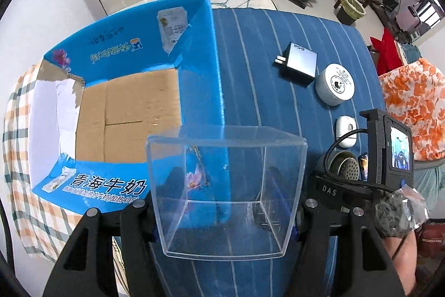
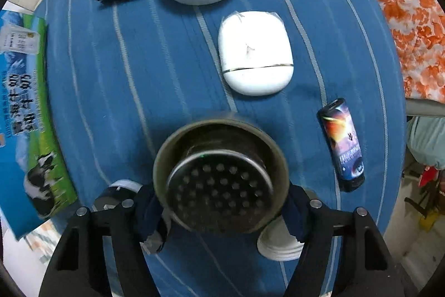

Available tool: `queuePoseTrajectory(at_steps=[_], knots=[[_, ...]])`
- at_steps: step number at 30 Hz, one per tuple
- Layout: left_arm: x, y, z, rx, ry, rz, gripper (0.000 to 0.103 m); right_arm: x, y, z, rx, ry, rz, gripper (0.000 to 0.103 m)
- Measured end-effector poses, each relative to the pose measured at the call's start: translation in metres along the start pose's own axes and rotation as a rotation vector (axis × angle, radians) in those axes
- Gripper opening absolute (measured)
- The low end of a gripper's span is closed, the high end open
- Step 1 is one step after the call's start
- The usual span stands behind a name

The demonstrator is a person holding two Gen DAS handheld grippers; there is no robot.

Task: Organize rigid objects
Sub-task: 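Lower the clear box into the blue box with left tool while right tool sets tin beside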

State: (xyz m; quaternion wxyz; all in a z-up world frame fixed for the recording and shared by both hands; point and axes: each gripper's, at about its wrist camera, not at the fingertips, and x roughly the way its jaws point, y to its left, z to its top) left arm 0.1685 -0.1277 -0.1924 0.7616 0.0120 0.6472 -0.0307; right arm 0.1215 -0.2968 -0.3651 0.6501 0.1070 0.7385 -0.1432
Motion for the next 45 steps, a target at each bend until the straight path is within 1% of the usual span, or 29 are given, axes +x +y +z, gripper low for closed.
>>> queuePoseTrajectory(at_steps=[2,6,9,12,16,19,22,25,26,27,28,31,34,36,37,41,45], knots=[[-0.001,0.002,0.000,-0.008,0.000,-0.006,0.061,-0.001,0.001,-0.002,0.007,-0.020,-0.005,0.073],[-0.006,0.010,-0.005,-0.003,-0.011,0.000,0.061,-0.009,0.007,-0.011,-0.037,-0.051,-0.036,0.072],[-0.011,0.017,-0.007,-0.004,-0.019,0.001,0.061,-0.023,0.017,-0.025,-0.052,-0.078,-0.024,0.072],[-0.019,0.024,-0.010,0.000,-0.030,-0.001,0.061,-0.052,0.025,-0.036,-0.070,-0.112,0.008,0.072],[-0.037,0.037,-0.015,0.004,-0.060,0.000,0.061,-0.105,0.038,-0.053,-0.107,-0.177,0.062,0.072],[-0.055,0.054,-0.016,-0.002,-0.081,-0.006,0.061,-0.143,0.067,-0.057,-0.141,-0.223,0.107,0.072],[-0.074,0.079,-0.013,-0.022,-0.104,-0.023,0.061,-0.179,0.095,-0.055,-0.182,-0.260,0.154,0.072],[-0.085,0.102,-0.006,-0.040,-0.126,-0.021,0.061,-0.204,0.130,-0.043,-0.222,-0.277,0.202,0.072],[-0.088,0.116,-0.002,-0.054,-0.131,-0.026,0.061,-0.209,0.145,-0.043,-0.233,-0.280,0.216,0.072],[-0.089,0.122,0.000,-0.061,-0.133,-0.025,0.061,-0.213,0.160,-0.042,-0.248,-0.281,0.235,0.072],[-0.088,0.131,0.004,-0.070,-0.136,-0.021,0.061,-0.214,0.170,-0.032,-0.259,-0.279,0.238,0.072],[-0.078,0.159,0.013,-0.092,-0.136,0.001,0.061,-0.207,0.223,-0.013,-0.296,-0.267,0.237,0.072],[-0.054,0.186,0.025,-0.116,-0.113,0.002,0.061,-0.184,0.262,0.012,-0.307,-0.242,0.217,0.072],[-0.039,0.198,0.028,-0.124,-0.096,-0.001,0.061,-0.160,0.284,0.033,-0.306,-0.216,0.196,0.072],[-0.025,0.208,0.033,-0.132,-0.075,-0.008,0.061,-0.148,0.294,0.041,-0.298,-0.201,0.176,0.072],[0.009,0.231,0.045,-0.142,-0.033,-0.020,0.061,-0.094,0.324,0.073,-0.277,-0.142,0.105,0.072],[0.037,0.245,0.051,-0.148,0.002,-0.039,0.061,-0.058,0.343,0.091,-0.263,-0.106,0.037,0.072]])
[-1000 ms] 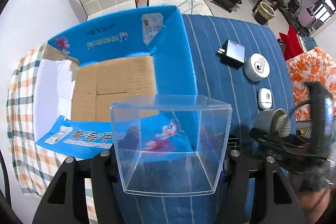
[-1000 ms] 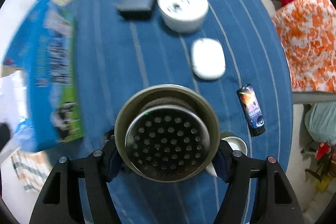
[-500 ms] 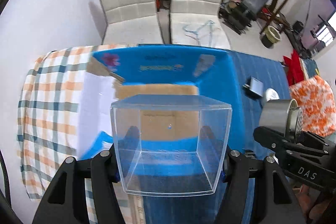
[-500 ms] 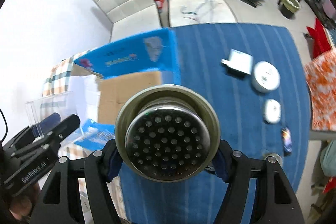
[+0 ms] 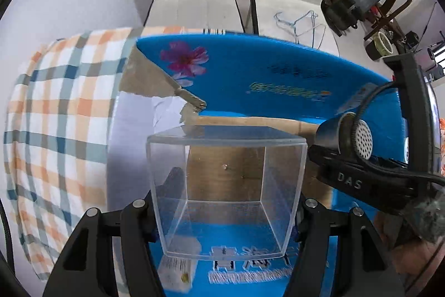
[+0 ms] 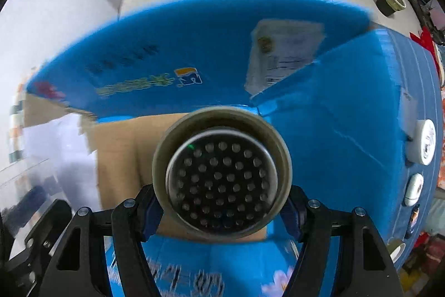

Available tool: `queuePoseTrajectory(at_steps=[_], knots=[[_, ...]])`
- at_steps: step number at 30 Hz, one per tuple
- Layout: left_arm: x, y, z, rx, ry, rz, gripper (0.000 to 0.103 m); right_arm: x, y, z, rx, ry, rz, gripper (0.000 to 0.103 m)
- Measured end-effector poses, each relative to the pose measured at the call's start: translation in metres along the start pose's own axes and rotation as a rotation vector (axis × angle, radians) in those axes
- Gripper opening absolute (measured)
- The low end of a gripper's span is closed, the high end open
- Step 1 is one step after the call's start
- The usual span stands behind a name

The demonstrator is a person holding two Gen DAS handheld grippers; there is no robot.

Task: Organize rigid objects
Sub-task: 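Lower the clear box into the blue box with left tool while right tool sets tin beside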

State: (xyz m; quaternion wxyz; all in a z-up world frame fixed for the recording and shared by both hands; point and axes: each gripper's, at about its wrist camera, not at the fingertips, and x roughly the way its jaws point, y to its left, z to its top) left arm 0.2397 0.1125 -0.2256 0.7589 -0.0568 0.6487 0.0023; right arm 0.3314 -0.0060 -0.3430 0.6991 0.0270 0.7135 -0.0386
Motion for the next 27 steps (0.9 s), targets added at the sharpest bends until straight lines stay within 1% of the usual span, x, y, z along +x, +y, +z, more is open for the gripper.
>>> queuePoseTrajectory(at_steps=[4,7,8,10,12,16,18,21,24,27], knots=[[0.022,0.009,0.004,-0.005,0.041,-0.018,0.061,0.029,0.003,0.010,0.032,0.044,-0.028,0.073],[0.031,0.011,0.003,-0.009,0.070,-0.049,0.061,0.038,0.002,0.012,0.045,0.089,-0.020,0.074],[0.031,0.011,0.004,-0.010,0.074,-0.056,0.061,0.037,0.002,0.011,0.041,0.090,-0.009,0.077],[0.030,0.009,0.004,-0.007,0.076,-0.068,0.061,0.026,0.002,0.009,0.031,0.066,0.015,0.093],[0.029,0.009,0.007,-0.012,0.084,-0.099,0.061,0.008,-0.002,0.005,0.034,0.036,0.035,0.098],[0.038,0.002,0.015,-0.013,0.116,-0.166,0.061,-0.018,-0.015,0.004,0.073,0.007,0.045,0.098],[0.045,-0.005,0.019,-0.006,0.129,-0.212,0.061,-0.028,-0.022,0.006,0.087,-0.006,0.042,0.098],[0.055,-0.022,0.025,0.022,0.151,-0.247,0.061,-0.038,-0.024,0.009,0.092,-0.020,0.023,0.098],[0.067,-0.034,0.030,0.054,0.178,-0.256,0.061,-0.035,-0.035,0.015,0.102,-0.006,-0.008,0.098],[0.073,-0.040,0.032,0.068,0.191,-0.233,0.061,-0.030,-0.038,0.021,0.113,0.003,-0.028,0.098]])
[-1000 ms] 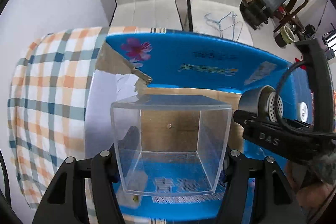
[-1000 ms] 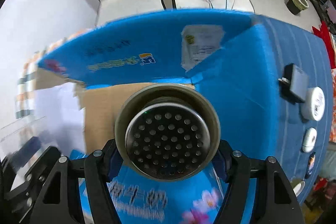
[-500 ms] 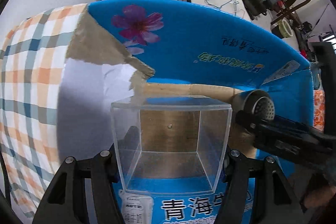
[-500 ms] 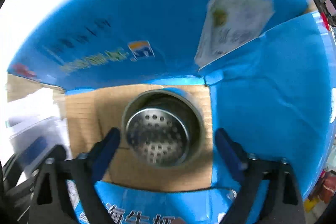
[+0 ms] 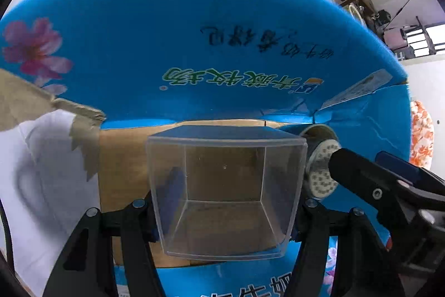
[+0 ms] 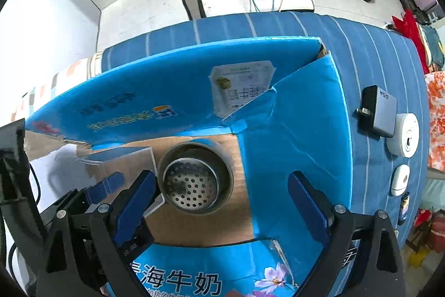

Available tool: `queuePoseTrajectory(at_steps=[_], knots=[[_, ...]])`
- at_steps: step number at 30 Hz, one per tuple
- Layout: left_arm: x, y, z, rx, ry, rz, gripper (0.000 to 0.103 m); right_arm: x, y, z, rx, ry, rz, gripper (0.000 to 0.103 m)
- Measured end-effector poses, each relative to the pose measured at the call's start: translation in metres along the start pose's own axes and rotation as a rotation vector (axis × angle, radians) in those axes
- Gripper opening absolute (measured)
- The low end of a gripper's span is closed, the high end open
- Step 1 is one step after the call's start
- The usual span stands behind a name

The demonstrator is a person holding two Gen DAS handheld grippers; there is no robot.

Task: Organize rigid objects
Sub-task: 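Lower the clear box into the blue box with left tool while right tool sets tin beside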

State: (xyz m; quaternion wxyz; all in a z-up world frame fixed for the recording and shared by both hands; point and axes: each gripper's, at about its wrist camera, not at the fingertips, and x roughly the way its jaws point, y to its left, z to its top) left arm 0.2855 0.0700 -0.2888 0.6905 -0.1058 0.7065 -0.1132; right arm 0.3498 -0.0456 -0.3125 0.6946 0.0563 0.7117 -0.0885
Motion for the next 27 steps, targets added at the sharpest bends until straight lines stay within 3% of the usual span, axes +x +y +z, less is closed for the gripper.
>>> queuePoseTrajectory(at_steps=[3,4,5,8,14,16,27], knots=[[0.000,0.001,-0.001,-0.007,0.011,0.012,0.061,-0.001,0.004,0.000,0.011,0.008,0.011,0.098],[-0.001,0.001,0.000,-0.010,0.008,0.020,0.069,0.002,0.008,0.001,0.010,0.008,0.011,0.098],[-0.005,0.002,-0.001,-0.014,-0.003,0.046,0.083,0.006,0.011,0.000,0.010,0.006,0.012,0.098],[-0.016,0.003,-0.003,-0.023,-0.023,0.061,0.099,0.008,0.011,-0.003,0.009,0.003,0.017,0.098],[-0.049,0.000,-0.024,-0.011,-0.063,0.116,0.103,-0.013,0.005,-0.012,-0.015,-0.032,0.030,0.098],[-0.055,0.007,-0.038,-0.013,-0.078,0.125,0.103,-0.023,0.005,-0.020,-0.038,-0.055,0.021,0.103],[-0.120,0.028,-0.114,-0.018,-0.230,0.263,0.103,-0.068,0.009,-0.092,-0.177,-0.143,0.037,0.103]])
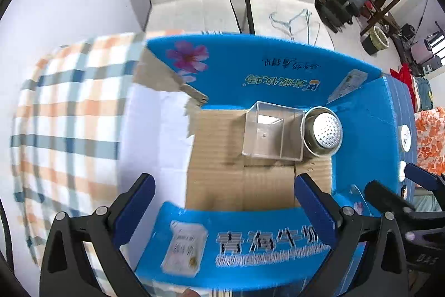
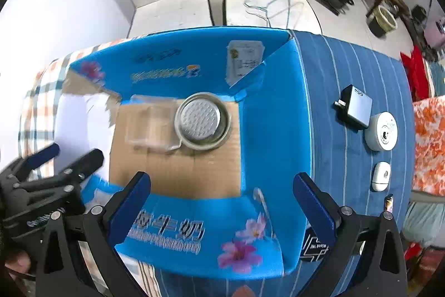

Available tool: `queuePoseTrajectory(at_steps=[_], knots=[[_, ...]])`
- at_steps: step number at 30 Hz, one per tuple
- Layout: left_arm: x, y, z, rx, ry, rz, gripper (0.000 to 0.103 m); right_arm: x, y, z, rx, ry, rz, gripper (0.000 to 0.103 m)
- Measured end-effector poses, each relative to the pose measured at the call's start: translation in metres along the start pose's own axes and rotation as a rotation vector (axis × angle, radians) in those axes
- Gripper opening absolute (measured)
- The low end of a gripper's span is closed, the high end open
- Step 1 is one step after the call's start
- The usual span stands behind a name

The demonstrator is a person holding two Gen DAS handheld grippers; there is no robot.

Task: Organize rigid objects
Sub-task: 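Lower the clear box into the blue box with left tool while right tool sets tin beside, then withdraw both tools from the blue box toward the remaining items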

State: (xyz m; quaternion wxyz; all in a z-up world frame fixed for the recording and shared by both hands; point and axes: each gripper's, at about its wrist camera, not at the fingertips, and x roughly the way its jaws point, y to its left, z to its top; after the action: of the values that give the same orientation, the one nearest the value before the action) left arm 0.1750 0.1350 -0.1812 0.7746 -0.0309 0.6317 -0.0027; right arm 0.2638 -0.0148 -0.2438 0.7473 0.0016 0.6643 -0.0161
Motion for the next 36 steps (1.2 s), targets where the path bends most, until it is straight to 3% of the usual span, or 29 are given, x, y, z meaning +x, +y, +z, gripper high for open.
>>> queuePoseTrajectory(at_steps=[6,14,25,30,36], knots=[[-0.027,-0.030,-0.001,-0.017,-0.064,0.035,0.103,-0.036,0.011,-0.030,-0.045,-0.055,0.028,0.103],[-0.093,-0.042,-0.030,-0.042,-0.168,0.051,0.103,-0.098,0.011,-0.067,-0.064,-0.145,0.047,0.103],[-0.141,-0.060,-0.062,-0.024,-0.211,0.025,0.103,-0.166,0.004,-0.116,-0.066,-0.209,0.131,0.103],[-0.131,-0.102,-0.069,0.037,-0.186,-0.015,0.103,-0.162,-0.039,-0.128,0.012,-0.188,0.131,0.103],[-0.080,-0.199,-0.094,0.129,-0.134,-0.064,0.103,-0.127,-0.157,-0.147,0.205,-0.112,0.028,0.103]])
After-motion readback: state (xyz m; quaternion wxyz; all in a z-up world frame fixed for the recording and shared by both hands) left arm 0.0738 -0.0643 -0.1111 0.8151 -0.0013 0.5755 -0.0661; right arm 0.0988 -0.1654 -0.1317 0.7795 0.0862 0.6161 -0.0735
